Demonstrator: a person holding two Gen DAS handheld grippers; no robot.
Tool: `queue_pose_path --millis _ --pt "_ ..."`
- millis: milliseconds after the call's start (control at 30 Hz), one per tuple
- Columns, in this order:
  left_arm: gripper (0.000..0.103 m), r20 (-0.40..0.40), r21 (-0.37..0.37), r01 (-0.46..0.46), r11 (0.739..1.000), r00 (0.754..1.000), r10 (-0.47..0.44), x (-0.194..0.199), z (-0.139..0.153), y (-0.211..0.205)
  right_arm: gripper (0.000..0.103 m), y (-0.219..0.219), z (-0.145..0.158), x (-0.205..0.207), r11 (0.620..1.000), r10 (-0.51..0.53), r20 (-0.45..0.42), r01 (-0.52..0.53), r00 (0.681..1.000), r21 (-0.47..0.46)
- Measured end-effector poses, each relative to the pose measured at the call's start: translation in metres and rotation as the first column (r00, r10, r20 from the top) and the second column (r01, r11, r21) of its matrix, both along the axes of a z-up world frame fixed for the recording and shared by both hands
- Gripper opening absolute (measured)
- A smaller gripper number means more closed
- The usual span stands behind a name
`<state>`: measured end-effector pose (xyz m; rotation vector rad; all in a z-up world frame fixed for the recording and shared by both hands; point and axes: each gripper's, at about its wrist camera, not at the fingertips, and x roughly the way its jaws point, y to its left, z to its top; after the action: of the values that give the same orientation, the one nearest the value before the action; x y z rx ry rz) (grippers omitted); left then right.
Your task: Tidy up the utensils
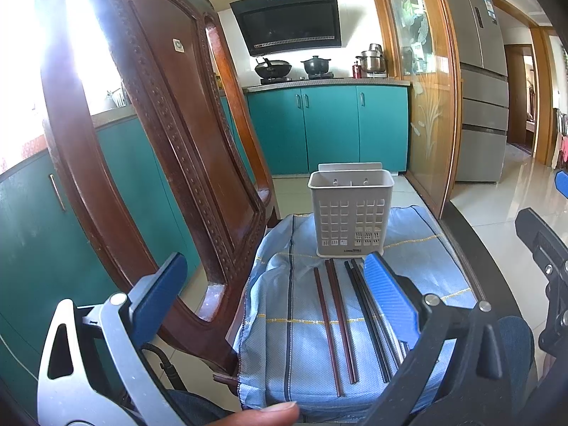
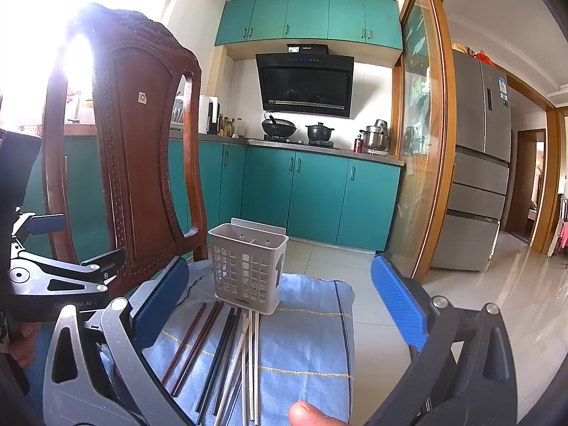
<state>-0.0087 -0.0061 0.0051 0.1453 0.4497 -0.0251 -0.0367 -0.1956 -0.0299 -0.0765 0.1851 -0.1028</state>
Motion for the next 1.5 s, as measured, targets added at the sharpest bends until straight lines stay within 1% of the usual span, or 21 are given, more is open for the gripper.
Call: queue_pose_path --millis 1500 --pt "0.099 -0.028 0.013 0.002 1.000 1.000 -0.001 0.005 -0.012 -0.008 0.100 -0.005 -0.013 0.007 1.000 0.009 -0.017 -0.009 1.000 0.012"
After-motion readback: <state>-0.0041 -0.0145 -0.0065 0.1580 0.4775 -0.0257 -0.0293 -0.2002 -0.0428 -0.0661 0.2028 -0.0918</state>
